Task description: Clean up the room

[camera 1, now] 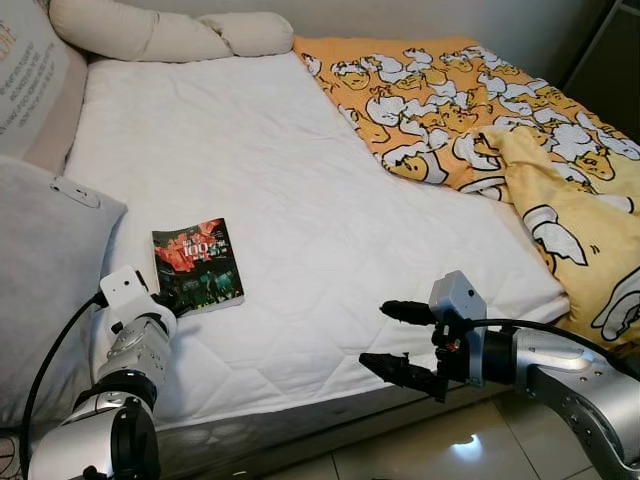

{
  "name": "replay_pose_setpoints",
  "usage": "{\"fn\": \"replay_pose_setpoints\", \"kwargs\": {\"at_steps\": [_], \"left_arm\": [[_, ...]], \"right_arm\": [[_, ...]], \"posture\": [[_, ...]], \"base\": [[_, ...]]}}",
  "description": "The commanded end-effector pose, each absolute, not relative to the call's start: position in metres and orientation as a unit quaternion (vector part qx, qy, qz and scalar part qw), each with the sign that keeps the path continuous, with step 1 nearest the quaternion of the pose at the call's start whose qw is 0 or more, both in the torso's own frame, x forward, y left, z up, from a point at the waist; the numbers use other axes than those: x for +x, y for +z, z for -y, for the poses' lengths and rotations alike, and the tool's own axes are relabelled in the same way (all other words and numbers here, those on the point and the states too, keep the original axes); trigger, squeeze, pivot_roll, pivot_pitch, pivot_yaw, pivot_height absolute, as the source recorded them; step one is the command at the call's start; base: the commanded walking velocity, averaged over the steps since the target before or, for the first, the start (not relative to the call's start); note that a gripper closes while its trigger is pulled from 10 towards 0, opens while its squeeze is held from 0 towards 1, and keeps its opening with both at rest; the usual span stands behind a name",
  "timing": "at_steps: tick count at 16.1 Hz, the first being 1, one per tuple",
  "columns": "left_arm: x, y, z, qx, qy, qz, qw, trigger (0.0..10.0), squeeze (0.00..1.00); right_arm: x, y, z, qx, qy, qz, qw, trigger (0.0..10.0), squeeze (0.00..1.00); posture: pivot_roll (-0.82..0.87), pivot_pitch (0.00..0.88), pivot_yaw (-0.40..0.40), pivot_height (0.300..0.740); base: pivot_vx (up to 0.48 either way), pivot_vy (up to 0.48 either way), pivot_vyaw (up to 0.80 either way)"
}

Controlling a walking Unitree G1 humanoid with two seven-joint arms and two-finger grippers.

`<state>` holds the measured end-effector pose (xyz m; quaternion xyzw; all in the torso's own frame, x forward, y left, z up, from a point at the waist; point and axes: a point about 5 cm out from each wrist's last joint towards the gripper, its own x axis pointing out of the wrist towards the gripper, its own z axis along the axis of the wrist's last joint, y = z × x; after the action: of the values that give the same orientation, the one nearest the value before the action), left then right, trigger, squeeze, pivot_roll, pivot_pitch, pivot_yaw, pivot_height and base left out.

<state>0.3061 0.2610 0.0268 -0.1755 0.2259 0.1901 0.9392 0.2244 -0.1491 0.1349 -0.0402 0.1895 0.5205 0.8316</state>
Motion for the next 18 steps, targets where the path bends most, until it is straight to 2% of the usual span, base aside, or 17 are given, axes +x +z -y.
{"fn": "replay_pose_setpoints", "kwargs": {"at_steps": [1,4,8,12,14,16,18], "left_arm": [[0.299,0.018,-0.261,-0.157,0.187,-0.256,0.935,10.0,1.0],[0.299,0.021,-0.267,-0.123,0.177,-0.257,0.942,10.0,1.0],[0.3,0.026,-0.276,-0.073,0.173,-0.261,0.947,10.0,1.0],[0.309,0.047,-0.291,0.034,0.138,-0.235,0.961,10.0,1.0],[0.321,0.065,-0.284,0.016,0.092,-0.168,0.981,10.0,1.0],[0.324,0.069,-0.276,0.003,0.072,-0.147,0.987,10.0,1.0],[0.322,0.083,-0.236,0.003,0.003,-0.072,0.997,10.0,0.93]], "right_arm": [[0.228,0.135,0.149,-0.047,0.518,-0.19,0.833,10.0,0.0],[0.229,0.13,0.151,-0.027,0.499,-0.215,0.839,10.0,0.0],[0.231,0.13,0.144,-0.027,0.504,-0.197,0.841,10.0,0.0],[0.242,0.13,0.134,-0.005,0.485,-0.163,0.859,10.0,0.0],[0.247,0.129,0.133,-0.005,0.445,-0.133,0.886,10.0,0.0],[0.25,0.125,0.137,-0.005,0.402,-0.129,0.906,10.0,0.0],[0.251,0.113,0.136,0.008,0.346,-0.134,0.929,10.0,0.0]], "posture": [[-0.12,0.0,-0.064,0.74],[-0.11,0.0,-0.051,0.74],[-0.08,0.0,-0.043,0.74],[-0.03,0.0,-0.008,0.74],[-0.04,0.0,0.018,0.74],[-0.04,0.0,0.026,0.74],[-0.01,0.0,0.004,0.74]], "base": [[0.0,0.0,0.0],[0.0,0.0,0.0],[0.0,0.0,0.0],[0.0,0.0,0.0],[0.0,0.0,0.0],[0.0,0.0,0.0],[0.0,0.0,0.0]]}}
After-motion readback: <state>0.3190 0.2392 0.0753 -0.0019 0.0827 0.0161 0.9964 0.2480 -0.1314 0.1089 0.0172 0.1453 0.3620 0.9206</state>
